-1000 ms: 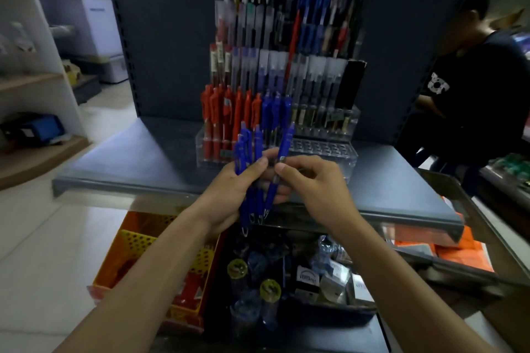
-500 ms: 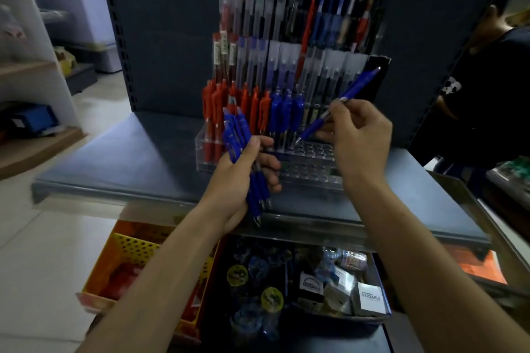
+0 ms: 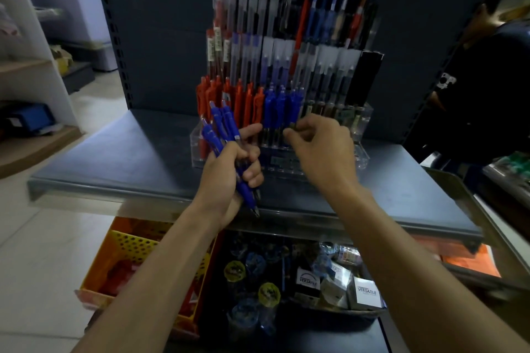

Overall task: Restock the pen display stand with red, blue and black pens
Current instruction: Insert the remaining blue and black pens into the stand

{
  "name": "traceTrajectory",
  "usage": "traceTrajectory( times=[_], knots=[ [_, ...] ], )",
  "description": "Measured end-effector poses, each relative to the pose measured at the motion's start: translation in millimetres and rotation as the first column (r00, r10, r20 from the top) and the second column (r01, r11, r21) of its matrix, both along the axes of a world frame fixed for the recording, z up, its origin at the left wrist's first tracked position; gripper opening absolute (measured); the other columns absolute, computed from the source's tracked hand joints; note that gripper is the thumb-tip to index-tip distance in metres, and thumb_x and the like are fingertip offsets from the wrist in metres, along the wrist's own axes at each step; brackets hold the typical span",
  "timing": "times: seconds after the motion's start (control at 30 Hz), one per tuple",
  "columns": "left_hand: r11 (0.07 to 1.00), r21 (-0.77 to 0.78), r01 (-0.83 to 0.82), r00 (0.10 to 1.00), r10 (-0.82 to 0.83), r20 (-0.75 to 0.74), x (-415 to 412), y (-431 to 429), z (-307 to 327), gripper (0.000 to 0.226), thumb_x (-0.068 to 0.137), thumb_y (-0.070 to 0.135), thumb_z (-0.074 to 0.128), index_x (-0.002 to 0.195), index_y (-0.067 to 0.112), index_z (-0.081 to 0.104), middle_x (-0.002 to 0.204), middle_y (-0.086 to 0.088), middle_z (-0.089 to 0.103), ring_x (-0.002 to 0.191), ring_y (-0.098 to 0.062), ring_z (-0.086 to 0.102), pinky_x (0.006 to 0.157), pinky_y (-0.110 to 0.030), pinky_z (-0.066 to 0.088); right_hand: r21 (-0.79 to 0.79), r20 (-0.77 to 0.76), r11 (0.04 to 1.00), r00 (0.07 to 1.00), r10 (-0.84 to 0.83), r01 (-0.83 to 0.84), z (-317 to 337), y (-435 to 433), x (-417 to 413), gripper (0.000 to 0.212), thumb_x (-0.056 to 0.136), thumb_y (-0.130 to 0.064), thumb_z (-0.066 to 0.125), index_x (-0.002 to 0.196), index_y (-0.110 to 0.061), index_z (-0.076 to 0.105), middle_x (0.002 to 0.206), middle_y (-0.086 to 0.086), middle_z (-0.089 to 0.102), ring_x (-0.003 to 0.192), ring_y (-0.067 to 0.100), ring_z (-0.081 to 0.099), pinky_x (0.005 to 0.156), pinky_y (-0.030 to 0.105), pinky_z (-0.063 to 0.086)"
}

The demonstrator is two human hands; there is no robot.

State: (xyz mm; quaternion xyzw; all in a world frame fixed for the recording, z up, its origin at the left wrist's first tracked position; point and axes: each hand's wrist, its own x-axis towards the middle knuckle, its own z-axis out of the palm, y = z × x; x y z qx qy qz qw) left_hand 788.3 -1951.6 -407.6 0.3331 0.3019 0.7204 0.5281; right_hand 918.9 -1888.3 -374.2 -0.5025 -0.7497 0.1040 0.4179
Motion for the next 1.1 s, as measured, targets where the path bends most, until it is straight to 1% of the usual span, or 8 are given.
traceTrajectory(
  times=[0.1,0.23,0.43,0.53,0.63,0.73,0.93,1.1],
  knots=[
    [1.000,-0.011,-0.002,0.999,0.001,-0.040,1.2,0.3,-0.3,0.040,0.093,-0.005,0.029,0.123,0.003,0.056,0.072,-0.003,0.057,0.051,-0.009,0.043,0.048,-0.022,0.039,0.085,0.099,0.994,0.992,-0.077,0.068,-9.7,-2.1,-3.0,0.017,0.089,-0.041,0.064,0.089,-0.024,0.065,0.087,-0.006,0.065,0.094,0.020,0.055,0.086,0.036,0.040],
    [0.999,-0.027,0.020,0.988,-0.024,-0.152,2.0,-2.6,-1.3,0.027,0.099,-0.001,0.041,0.117,0.005,0.060,0.089,-0.006,0.073,0.069,-0.013,0.064,0.065,-0.025,0.055,0.025,0.139,0.991,0.981,-0.134,0.132,-8.1,-2.6,-4.5,0.019,0.090,-0.045,0.062,0.094,-0.027,0.063,0.102,-0.002,0.049,0.107,0.022,0.044,0.086,0.035,0.025],
    [0.996,-0.032,0.079,0.990,-0.083,-0.118,3.9,-6.4,1.0,0.026,0.100,0.004,0.043,0.122,0.006,0.055,0.108,-0.011,0.072,0.098,-0.027,0.070,0.077,-0.031,0.059,0.006,0.212,0.994,0.972,-0.106,0.107,0.5,-1.0,-1.1,0.018,0.090,-0.043,0.062,0.093,-0.027,0.068,0.100,-0.003,0.063,0.106,0.023,0.048,0.086,0.036,0.026],
    [0.996,-0.039,0.076,0.991,-0.080,-0.103,3.5,-6.9,1.6,0.027,0.100,0.004,0.042,0.125,0.007,0.053,0.109,-0.011,0.072,0.099,-0.027,0.070,0.077,-0.031,0.059,-0.010,0.215,0.997,0.974,-0.077,0.081,3.9,-2.3,-2.0,0.015,0.091,-0.040,0.061,0.084,-0.027,0.065,0.083,-0.006,0.060,0.100,0.023,0.053,0.086,0.037,0.028],
    [0.996,-0.039,0.074,0.993,-0.078,-0.094,3.6,-5.9,0.8,0.028,0.100,0.005,0.042,0.127,0.006,0.052,0.108,-0.011,0.073,0.101,-0.027,0.070,0.079,-0.033,0.059,0.004,0.255,0.996,0.964,-0.082,0.084,8.5,-2.6,-1.2,0.019,0.091,-0.042,0.059,0.080,-0.028,0.065,0.083,-0.005,0.066,0.096,0.021,0.057,0.085,0.036,0.026],
    [0.998,-0.037,0.056,0.996,-0.059,-0.068,2.7,-3.5,0.5,0.030,0.100,0.005,0.043,0.128,0.008,0.053,0.108,-0.011,0.073,0.102,-0.026,0.069,0.079,-0.033,0.059,0.038,0.166,0.995,0.981,-0.100,0.095,5.3,-6.9,-2.3,0.023,0.092,-0.045,0.058,0.086,-0.025,0.068,0.078,-0.008,0.064,0.083,0.016,0.057,0.084,0.034,0.026],
    [0.998,-0.047,0.050,0.997,-0.053,-0.060,2.0,-1.9,-2.3,0.028,0.100,0.003,0.043,0.122,0.008,0.058,0.111,-0.013,0.070,0.101,-0.025,0.069,0.081,-0.034,0.059,0.068,0.123,0.997,0.992,-0.032,0.024,-2.5,-3.3,-3.8,0.018,0.092,-0.033,0.060,0.078,-0.024,0.064,0.063,-0.011,0.055,0.070,0.017,0.059,0.091,0.044,0.044],
    [0.997,-0.025,0.074,0.993,-0.076,-0.089,2.4,-4.3,-2.9,0.026,0.101,0.004,0.039,0.121,0.008,0.055,0.112,-0.012,0.070,0.106,-0.026,0.068,0.089,-0.036,0.056,0.042,0.166,0.999,0.986,-0.005,-0.003,0.8,-3.6,-2.3,0.018,0.094,-0.032,0.058,0.079,-0.023,0.062,0.063,-0.009,0.057,0.071,0.018,0.059,0.093,0.043,0.043]
  ],
)
